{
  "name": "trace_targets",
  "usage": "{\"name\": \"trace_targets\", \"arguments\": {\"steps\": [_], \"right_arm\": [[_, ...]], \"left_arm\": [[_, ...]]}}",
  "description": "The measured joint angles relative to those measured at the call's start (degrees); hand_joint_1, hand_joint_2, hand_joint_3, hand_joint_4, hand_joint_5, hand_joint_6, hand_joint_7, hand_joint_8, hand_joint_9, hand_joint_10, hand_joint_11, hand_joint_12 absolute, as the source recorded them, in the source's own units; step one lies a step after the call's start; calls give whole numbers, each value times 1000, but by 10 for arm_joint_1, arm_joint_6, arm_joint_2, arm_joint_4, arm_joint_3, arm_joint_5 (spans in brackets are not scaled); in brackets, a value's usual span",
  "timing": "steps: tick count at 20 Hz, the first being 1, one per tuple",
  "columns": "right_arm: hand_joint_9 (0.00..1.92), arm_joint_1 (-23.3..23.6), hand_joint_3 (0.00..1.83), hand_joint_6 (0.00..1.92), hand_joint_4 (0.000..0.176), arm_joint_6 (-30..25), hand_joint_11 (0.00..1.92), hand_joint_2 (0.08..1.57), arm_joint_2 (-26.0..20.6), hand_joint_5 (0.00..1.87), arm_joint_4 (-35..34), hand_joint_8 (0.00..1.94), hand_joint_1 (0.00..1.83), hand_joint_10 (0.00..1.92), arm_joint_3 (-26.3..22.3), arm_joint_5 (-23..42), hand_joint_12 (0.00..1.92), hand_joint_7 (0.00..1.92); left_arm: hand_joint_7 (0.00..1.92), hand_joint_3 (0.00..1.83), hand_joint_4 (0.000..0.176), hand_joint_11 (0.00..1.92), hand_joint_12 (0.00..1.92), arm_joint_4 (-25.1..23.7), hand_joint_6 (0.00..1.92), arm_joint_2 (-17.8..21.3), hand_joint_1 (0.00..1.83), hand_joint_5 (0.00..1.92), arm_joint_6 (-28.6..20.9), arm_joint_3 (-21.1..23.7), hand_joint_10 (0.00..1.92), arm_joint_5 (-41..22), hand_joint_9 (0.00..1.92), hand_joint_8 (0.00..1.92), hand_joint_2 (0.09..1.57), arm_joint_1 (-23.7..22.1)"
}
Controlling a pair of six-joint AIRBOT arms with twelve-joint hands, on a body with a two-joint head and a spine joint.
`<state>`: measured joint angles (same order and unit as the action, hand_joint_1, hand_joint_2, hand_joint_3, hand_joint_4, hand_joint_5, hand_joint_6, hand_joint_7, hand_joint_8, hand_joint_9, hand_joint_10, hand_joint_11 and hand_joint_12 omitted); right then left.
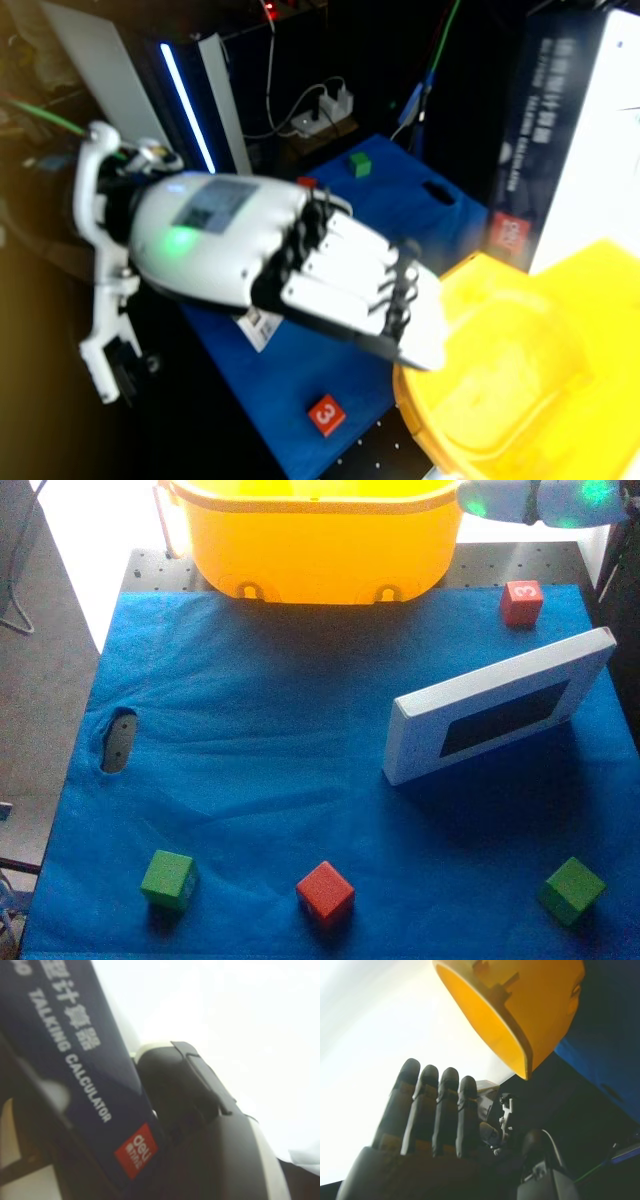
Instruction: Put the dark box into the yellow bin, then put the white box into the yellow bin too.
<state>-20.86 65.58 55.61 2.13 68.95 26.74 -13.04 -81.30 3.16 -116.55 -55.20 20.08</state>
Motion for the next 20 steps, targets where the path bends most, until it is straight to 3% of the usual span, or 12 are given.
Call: {"name": "trace_targets", "arguments": {"steps": [1,3,5,6,9,11,12,14,15,16,18,20], "right_arm": [[342,0,0,2,0,0,256,1138,1,436,0,2,0,5,0,-1,194,437],[339,0,0,0,0,0,255,1137,2,435,0,1,0,3,0,0,193,435],[337,0,0,1,0,0,251,1110,3,436,0,1,0,2,0,0,190,435],[350,0,0,2,0,0,261,1097,3,439,0,3,0,7,-1,0,192,442],[342,0,0,3,0,0,257,1067,3,441,0,4,0,4,-3,0,184,435],[366,-2,0,0,0,0,278,1069,-2,427,0,5,0,11,-11,0,187,444],[372,-6,0,0,0,0,310,1050,-7,404,0,4,0,12,-18,2,199,443],[343,-13,0,0,0,0,283,973,-19,322,2,0,2,1,-32,0,189,391],[329,-13,0,0,13,0,279,936,-27,264,2,0,7,0,-38,-5,188,344],[323,-13,0,0,41,0,302,886,-34,193,2,0,19,1,-46,-5,211,293],[275,-12,0,0,74,0,193,859,-48,121,2,2,29,0,-61,0,430,256],[202,-17,0,0,50,-13,11,862,-60,54,10,1,47,2,-76,2,763,201]], "left_arm": [[555,2,61,528,221,2,2,0,1205,556,-8,-1,12,1,583,14,885,3],[437,2,130,402,47,3,0,-2,1162,491,-11,-5,0,-1,386,0,844,3],[340,0,162,367,25,11,0,-3,1132,471,-12,-6,0,-3,302,0,833,3],[364,0,146,356,19,10,0,-3,1123,467,-12,-6,16,-4,334,12,833,3],[401,0,165,332,7,7,7,-3,1101,483,-15,-5,7,-4,329,17,812,3],[410,0,138,338,9,7,12,-2,1119,504,-20,2,5,-4,329,14,802,3],[397,0,161,360,18,3,14,3,1112,516,-22,8,5,-5,330,6,783,5],[414,0,168,383,26,-5,8,12,1106,552,-24,15,5,-3,357,4,750,12],[433,0,174,350,11,-4,8,19,1100,563,-23,18,15,-1,390,9,745,16],[418,0,176,383,25,-2,1,28,1063,532,-23,26,14,2,393,1,746,20],[385,10,176,315,3,-2,0,47,1082,507,-23,39,1,7,370,0,782,27],[389,0,176,328,11,3,9,68,1046,518,-7,57,3,15,376,4,743,35]]}}
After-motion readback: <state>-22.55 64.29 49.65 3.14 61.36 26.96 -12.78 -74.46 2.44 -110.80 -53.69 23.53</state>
